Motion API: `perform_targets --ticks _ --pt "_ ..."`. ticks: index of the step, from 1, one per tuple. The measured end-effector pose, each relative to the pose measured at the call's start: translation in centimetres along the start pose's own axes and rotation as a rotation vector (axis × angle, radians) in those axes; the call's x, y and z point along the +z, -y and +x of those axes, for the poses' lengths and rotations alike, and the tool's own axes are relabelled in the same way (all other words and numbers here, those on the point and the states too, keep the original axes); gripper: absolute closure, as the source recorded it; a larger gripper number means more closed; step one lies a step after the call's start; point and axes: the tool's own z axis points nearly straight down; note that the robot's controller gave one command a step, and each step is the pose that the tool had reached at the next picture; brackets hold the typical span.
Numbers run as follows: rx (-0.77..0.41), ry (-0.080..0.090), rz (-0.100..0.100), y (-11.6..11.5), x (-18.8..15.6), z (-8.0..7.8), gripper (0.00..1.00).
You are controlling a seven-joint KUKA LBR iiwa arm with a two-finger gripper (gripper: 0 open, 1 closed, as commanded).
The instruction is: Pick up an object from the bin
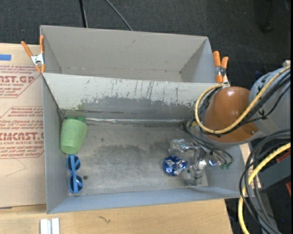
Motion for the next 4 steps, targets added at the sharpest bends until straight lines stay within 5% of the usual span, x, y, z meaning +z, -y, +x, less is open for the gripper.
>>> perform_targets --ticks 1,2,3,4 --pt "-0.003 0.003 -0.001 -0.2 0.0 -0.2 1.00" --pt "-0.003 0.003 -0.001 -0.2 0.0 -0.2 0.00" --pt "-0.202 0.003 -0.002 -6.6 0.1 -1.3 0.00" --pt "-0.200 0.002 -0.001 -6.5 0.1 -1.3 1.00"
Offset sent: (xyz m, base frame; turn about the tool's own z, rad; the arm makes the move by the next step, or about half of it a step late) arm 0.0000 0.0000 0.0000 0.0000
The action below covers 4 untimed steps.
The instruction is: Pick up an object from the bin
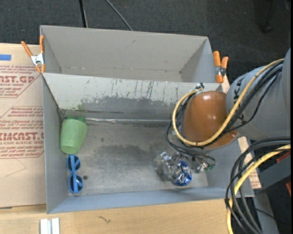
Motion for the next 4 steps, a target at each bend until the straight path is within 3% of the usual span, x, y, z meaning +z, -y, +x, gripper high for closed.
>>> perform_targets --ticks 1,2,3,4 --pt "0.001 0.000 0.000 0.0 0.0 0.0 0.00" --pt "0.035 0.001 0.004 5.1 -0.6 3.4 0.00" --pt "-0.144 0.002 0.001 10.8 0.0 4.9 0.00" --pt "-0.147 0.002 0.000 10.7 0.0 4.8 1.00"
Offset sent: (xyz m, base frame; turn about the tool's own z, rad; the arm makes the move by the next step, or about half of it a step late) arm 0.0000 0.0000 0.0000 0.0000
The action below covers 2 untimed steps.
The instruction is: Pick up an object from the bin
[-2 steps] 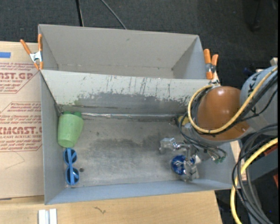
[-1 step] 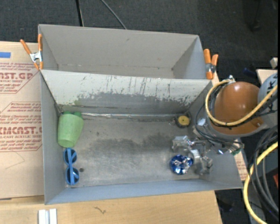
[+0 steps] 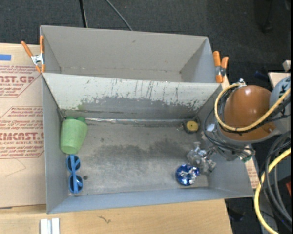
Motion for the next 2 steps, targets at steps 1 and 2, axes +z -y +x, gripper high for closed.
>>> perform_targets --ticks 1,2 --pt "0.000 0.000 0.000 0.0 0.0 0.0 0.00" --pt "-0.306 -0.001 -0.003 -5.3 0.1 -2.1 0.00"
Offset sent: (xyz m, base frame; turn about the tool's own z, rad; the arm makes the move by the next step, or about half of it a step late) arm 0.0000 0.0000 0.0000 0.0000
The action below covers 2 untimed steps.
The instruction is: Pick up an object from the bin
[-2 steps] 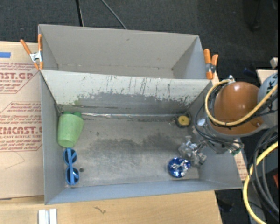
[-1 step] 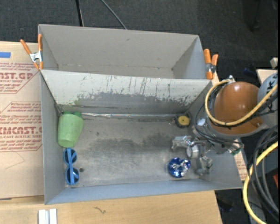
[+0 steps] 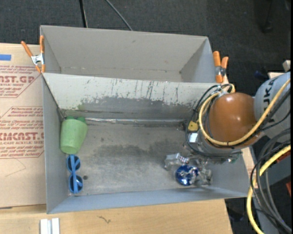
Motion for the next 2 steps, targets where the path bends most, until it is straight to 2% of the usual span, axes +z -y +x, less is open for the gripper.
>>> perform_targets --ticks 1,2 --pt "0.004 -0.001 0.002 0.1 -0.1 0.1 1.00" --pt "-0.105 0.003 0.014 2.4 -26.9 0.9 1.00"
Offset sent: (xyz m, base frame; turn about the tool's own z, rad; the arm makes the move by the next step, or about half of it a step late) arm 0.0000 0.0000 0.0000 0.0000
